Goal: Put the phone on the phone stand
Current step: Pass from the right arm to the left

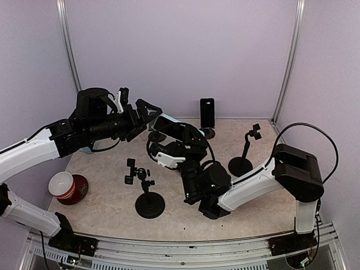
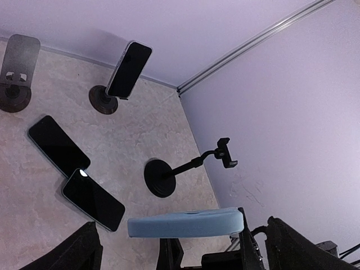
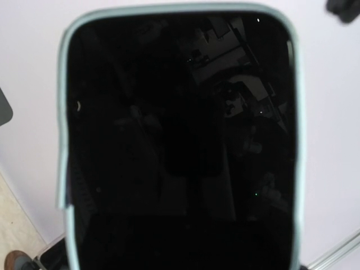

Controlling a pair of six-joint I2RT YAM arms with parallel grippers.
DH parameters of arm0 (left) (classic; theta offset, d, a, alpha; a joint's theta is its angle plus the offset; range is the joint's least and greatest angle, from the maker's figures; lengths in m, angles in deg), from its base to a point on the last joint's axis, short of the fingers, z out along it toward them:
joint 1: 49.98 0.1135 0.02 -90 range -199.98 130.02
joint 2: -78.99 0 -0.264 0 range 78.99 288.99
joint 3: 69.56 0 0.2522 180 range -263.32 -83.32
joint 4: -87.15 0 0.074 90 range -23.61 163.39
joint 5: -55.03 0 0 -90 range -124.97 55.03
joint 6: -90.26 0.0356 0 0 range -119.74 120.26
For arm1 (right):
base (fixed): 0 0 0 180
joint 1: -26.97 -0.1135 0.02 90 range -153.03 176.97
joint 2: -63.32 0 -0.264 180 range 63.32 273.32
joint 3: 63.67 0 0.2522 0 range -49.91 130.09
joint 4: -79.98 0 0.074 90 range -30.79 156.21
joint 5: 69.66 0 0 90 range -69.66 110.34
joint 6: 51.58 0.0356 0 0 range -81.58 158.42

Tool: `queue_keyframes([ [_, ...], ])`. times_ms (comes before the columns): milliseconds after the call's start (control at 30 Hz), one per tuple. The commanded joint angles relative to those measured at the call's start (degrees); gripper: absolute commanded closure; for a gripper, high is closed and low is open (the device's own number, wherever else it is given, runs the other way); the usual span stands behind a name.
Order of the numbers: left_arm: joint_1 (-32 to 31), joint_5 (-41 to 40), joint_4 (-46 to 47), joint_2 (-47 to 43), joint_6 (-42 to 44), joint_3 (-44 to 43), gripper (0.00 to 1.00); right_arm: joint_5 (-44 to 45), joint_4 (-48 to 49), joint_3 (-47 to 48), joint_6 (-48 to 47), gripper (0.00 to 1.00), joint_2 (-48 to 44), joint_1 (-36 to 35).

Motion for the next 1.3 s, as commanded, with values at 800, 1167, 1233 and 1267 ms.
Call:
queue_keyframes([
  [800, 1.8, 11.2, 6.5, 3.9, -9.5, 2.4, 0.01, -3.9, 15.5, 4.2, -3.0, 0.62, 2.8, -0.7],
  [1167, 2.3, 11.7, 7.9, 3.6, -10.6, 3.7, 0.06, -4.4, 15.5, 4.3, -4.2, 0.63, 2.8, -0.7],
  [1233, 2.4, 11.8, 8.3, 3.5, -10.8, 4.0, 0.09, -4.5, 15.4, 4.3, -4.2, 0.63, 2.9, -0.7],
  [1267, 2.5, 11.9, 8.5, 3.4, -10.9, 4.1, 0.12, -4.5, 15.5, 4.3, -4.3, 0.63, 2.9, -0.7],
])
